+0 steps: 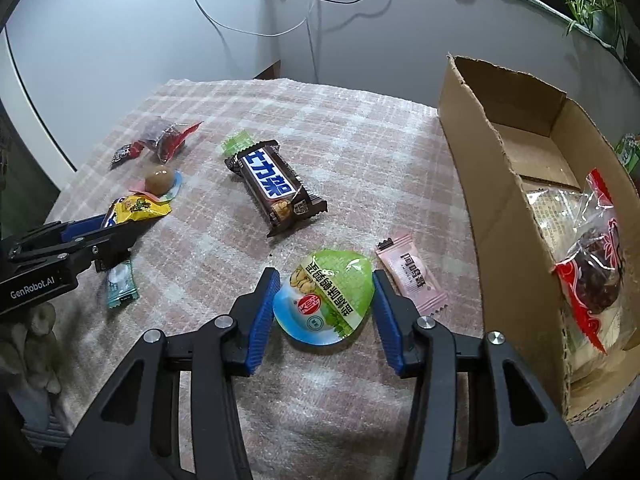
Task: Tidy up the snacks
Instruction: 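Close the left gripper on the blue-wrapped chocolate bar while the right gripper nears the green jelly cup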
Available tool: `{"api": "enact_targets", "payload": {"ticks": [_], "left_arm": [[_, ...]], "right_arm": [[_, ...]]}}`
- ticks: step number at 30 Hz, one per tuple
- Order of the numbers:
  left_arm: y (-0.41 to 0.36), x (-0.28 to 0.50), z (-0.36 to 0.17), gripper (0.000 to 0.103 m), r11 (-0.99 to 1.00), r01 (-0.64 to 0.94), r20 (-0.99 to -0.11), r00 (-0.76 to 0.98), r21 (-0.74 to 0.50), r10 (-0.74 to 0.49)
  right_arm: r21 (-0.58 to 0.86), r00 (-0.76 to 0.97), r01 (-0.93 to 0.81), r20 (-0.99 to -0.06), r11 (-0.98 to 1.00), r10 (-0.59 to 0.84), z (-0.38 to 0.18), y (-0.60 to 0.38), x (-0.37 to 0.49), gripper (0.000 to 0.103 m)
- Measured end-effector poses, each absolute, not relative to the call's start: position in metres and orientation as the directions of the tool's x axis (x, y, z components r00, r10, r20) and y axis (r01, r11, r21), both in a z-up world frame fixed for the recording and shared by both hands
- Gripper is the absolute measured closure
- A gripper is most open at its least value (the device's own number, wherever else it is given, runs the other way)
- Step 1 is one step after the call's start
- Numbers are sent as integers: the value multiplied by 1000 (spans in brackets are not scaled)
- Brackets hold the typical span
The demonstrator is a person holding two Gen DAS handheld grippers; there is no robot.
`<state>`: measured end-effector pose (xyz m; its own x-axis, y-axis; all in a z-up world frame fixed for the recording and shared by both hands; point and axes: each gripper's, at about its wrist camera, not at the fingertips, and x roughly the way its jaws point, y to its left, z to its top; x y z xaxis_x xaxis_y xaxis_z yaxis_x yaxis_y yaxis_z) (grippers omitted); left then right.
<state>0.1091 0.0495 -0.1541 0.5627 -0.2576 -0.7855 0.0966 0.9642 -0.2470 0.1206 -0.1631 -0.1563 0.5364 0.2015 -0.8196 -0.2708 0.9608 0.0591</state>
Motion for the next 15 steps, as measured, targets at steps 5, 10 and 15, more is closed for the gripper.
{"api": "enact_targets", "payload": {"ticks": [5, 10, 15], "left_arm": [[59, 104, -154, 70, 957, 81, -778, 565, -279, -275], [70, 97, -153, 74, 950, 60, -765, 578, -307, -284], [81, 98, -156, 74, 938, 36, -762, 573, -344, -301]], "right_arm": [[78, 532, -271, -819, 959, 217, -155, -163, 118, 55], [88, 530, -279, -816, 956, 230, -154, -163, 113, 55], [96, 529, -279, -815, 956, 236, -153, -163, 111, 55]]}}
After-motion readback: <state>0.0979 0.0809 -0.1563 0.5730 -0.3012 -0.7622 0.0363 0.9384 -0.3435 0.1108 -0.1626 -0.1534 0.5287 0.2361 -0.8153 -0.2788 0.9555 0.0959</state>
